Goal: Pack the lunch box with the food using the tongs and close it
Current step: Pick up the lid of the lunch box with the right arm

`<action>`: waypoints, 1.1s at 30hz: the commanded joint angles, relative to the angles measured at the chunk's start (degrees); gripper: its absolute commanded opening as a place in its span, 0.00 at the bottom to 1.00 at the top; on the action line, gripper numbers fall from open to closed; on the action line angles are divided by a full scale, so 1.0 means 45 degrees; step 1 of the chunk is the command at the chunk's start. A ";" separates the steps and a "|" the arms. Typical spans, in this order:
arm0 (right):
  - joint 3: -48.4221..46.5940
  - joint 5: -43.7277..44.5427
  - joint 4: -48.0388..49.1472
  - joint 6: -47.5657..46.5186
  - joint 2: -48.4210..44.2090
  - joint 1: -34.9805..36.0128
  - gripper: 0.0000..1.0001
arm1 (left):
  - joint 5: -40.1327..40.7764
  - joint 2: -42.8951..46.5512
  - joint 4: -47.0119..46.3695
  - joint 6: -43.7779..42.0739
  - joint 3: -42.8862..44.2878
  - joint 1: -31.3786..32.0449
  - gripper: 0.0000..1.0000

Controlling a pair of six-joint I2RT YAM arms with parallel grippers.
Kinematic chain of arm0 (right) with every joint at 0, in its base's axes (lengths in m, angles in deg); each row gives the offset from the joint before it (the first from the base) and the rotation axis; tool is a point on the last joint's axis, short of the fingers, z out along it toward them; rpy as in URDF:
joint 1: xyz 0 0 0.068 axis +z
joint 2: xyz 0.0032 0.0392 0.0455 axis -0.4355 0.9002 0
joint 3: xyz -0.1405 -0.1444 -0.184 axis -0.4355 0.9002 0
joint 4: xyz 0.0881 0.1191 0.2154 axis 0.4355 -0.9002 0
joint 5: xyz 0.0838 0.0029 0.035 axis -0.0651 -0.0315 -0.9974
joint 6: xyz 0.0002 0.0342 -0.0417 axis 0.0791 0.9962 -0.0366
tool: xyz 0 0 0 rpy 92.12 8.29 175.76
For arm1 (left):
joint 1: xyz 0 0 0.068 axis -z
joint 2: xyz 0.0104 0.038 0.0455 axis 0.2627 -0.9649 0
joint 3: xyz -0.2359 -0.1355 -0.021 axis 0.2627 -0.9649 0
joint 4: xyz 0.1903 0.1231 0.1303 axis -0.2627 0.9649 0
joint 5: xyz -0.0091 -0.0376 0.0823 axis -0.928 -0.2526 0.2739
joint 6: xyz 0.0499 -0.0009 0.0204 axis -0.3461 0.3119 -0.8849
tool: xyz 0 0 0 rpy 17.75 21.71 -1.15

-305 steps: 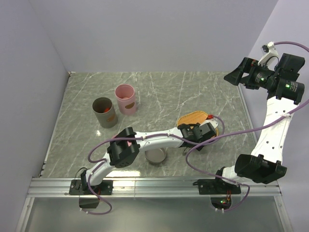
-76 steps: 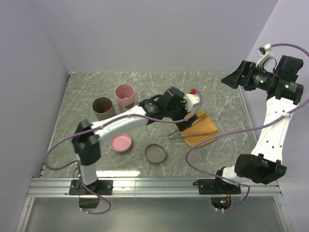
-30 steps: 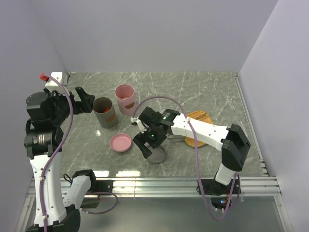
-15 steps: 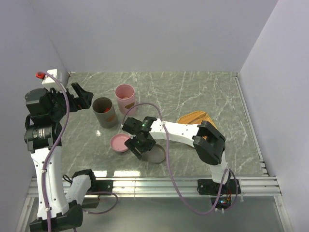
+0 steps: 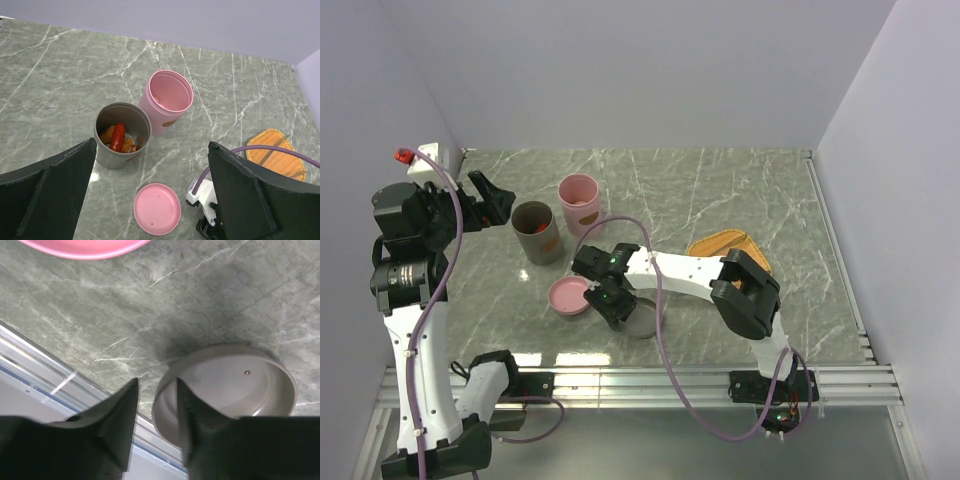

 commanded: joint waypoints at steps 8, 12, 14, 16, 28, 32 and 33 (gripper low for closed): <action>-0.0527 0.0326 -0.0145 -0.0108 -0.0329 -0.0142 0.08 | -0.0503 0.0022 0.0043 0.0400 0.0387 -0.0085 0.99; -0.0488 0.0248 -0.0028 -0.0558 -0.1402 -0.0240 0.00 | -0.0951 0.0042 0.0121 0.0342 0.0386 -0.0085 0.99; -0.0410 0.0073 0.0108 -0.0733 -0.1832 -0.0434 0.00 | -0.1341 0.0023 0.0180 0.0361 0.0426 -0.0105 0.99; -0.0312 -0.0025 0.0245 -0.0870 -0.2496 -0.0571 0.00 | -0.1635 -0.0017 0.0102 0.0419 0.0484 -0.0105 0.99; 0.0078 -0.5704 0.1162 -0.1887 -0.5075 -0.5060 0.00 | -0.4993 0.0686 -0.3133 0.2097 -0.0979 -0.0105 0.99; 0.0254 -0.8303 0.2625 -0.0992 -0.6088 -0.6644 0.00 | -0.6341 0.1291 -0.6152 0.3989 -0.2266 -0.0105 0.97; 0.0293 -0.9042 0.3479 -0.0737 -0.6247 -0.6936 0.00 | -0.6575 0.1582 -0.6999 0.5270 -0.2985 -0.0105 0.97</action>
